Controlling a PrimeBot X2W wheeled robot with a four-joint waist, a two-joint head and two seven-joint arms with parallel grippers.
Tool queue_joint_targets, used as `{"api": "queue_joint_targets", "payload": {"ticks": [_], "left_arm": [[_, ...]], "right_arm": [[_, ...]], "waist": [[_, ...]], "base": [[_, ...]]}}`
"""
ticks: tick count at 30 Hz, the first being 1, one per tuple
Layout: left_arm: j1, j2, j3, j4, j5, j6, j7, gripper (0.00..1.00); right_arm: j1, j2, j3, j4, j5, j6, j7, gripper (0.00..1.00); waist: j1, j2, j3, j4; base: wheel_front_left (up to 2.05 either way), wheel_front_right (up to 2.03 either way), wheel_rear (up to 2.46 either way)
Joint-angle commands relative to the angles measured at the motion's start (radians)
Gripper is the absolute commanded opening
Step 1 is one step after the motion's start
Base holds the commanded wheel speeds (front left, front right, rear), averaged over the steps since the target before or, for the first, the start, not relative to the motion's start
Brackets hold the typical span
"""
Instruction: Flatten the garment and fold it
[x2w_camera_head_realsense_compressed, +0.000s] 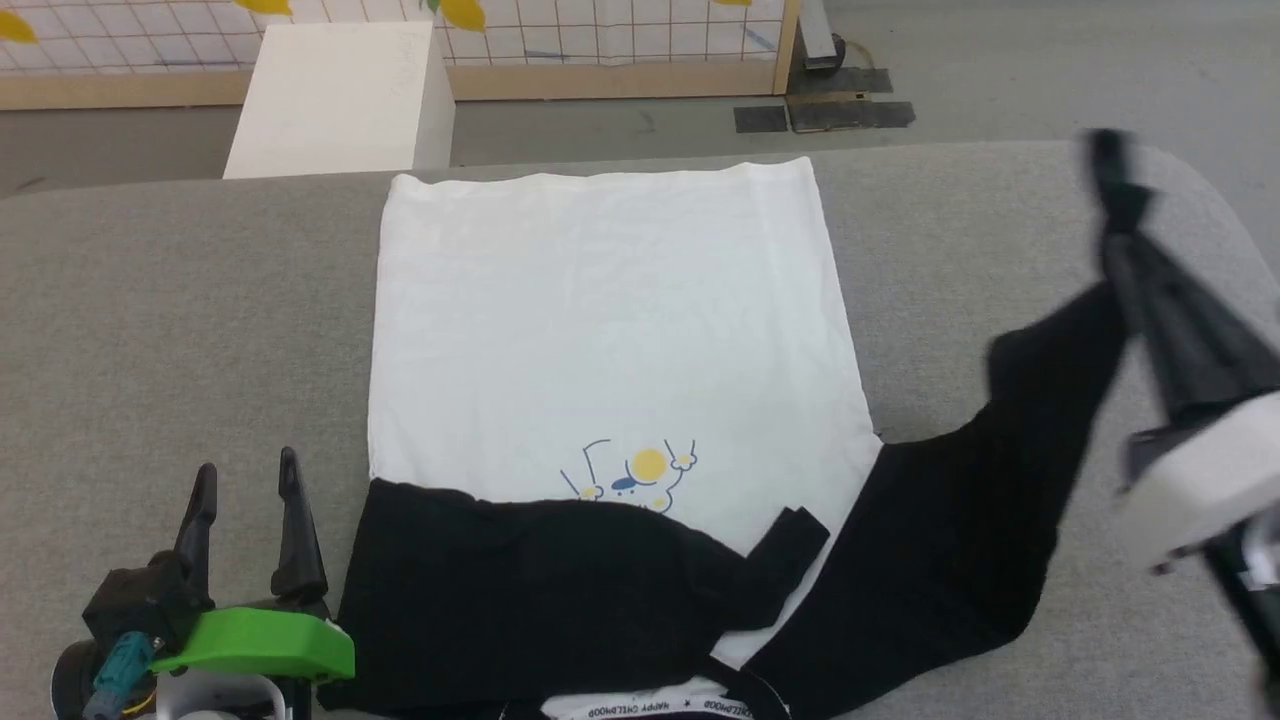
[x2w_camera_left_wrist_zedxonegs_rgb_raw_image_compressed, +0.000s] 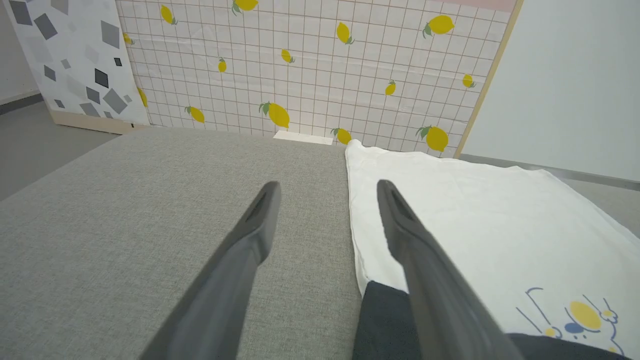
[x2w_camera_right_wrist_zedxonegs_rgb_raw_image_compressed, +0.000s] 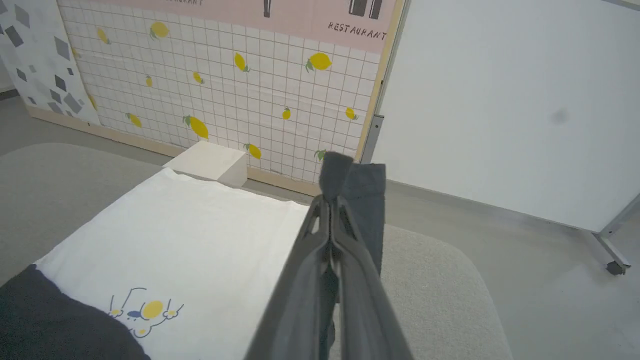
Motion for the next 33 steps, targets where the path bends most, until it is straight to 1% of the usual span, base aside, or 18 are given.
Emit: {"api": "queue_joint_targets", "payload": {"ticks": [1, 4, 7, 11, 14, 20, 26, 30, 33], "left_arm": [[0.002, 0.006, -0.003, 0.002, -0.003, 0.0, 0.001, 1.0], [-0.005, 0.005, -0.012, 0.002, -0.003, 0.0, 0.002, 1.0], [-0.01, 0.005, -0.018, 0.003, -0.005, 0.002, 0.002, 1.0], [-0.018, 0.003, -0.025, 0.007, -0.011, 0.002, 0.0, 1.0], [-0.029, 0.001, -0.033, 0.013, -0.014, 0.002, -0.001, 1.0], [-0.052, -0.004, -0.045, 0.031, -0.022, -0.001, -0.006, 1.0], [-0.084, -0.01, -0.062, 0.046, -0.027, -0.003, -0.009, 1.0], [-0.106, -0.015, -0.074, 0.058, -0.029, -0.006, -0.01, 1.0], [-0.118, -0.018, -0.077, 0.06, -0.029, -0.007, -0.011, 1.0]], "right_arm": [[-0.03, -0.001, 0.055, -0.01, -0.017, -0.001, 0.003, 0.0], [-0.076, 0.015, 0.206, 0.007, -0.041, -0.001, 0.001, 0.0], [-0.115, 0.036, 0.341, 0.057, -0.054, -0.001, -0.01, 0.0], [-0.148, 0.08, 0.512, 0.172, -0.041, -0.001, -0.034, 0.0], [-0.165, 0.105, 0.605, 0.279, -0.034, -0.001, -0.063, 0.0], [-0.187, 0.146, 0.722, 0.481, -0.012, -0.001, -0.136, 0.0], [-0.237, 0.157, 0.775, 0.677, 0.017, -0.001, -0.184, 0.0], [-0.267, 0.157, 0.803, 0.789, 0.065, -0.001, -0.188, 0.0], [-0.287, 0.157, 0.815, 0.85, 0.087, -0.001, -0.184, 0.0]], "waist": [[0.0001, 0.011, 0.0, 0.008], [0.0001, 0.011, 0.004, 0.021], [0.0001, 0.011, 0.014, 0.036], [0.0001, 0.011, 0.034, 0.062], [0.0001, 0.011, 0.052, 0.084], [0.0001, 0.011, 0.089, 0.124], [0.0001, 0.011, 0.135, 0.162], [0.0001, 0.011, 0.165, 0.18], [0.0001, 0.011, 0.176, 0.186]], "base": [[0.0, 0.0, 0.0], [0.0, 0.0, 0.0], [0.0, 0.0, 0.0], [0.0, 0.0, 0.0], [0.0, 0.0, 0.0], [0.0, 0.0, 0.0], [0.0, 0.0, 0.0], [0.0, 0.0, 0.0], [0.0, 0.0, 0.0]]}}
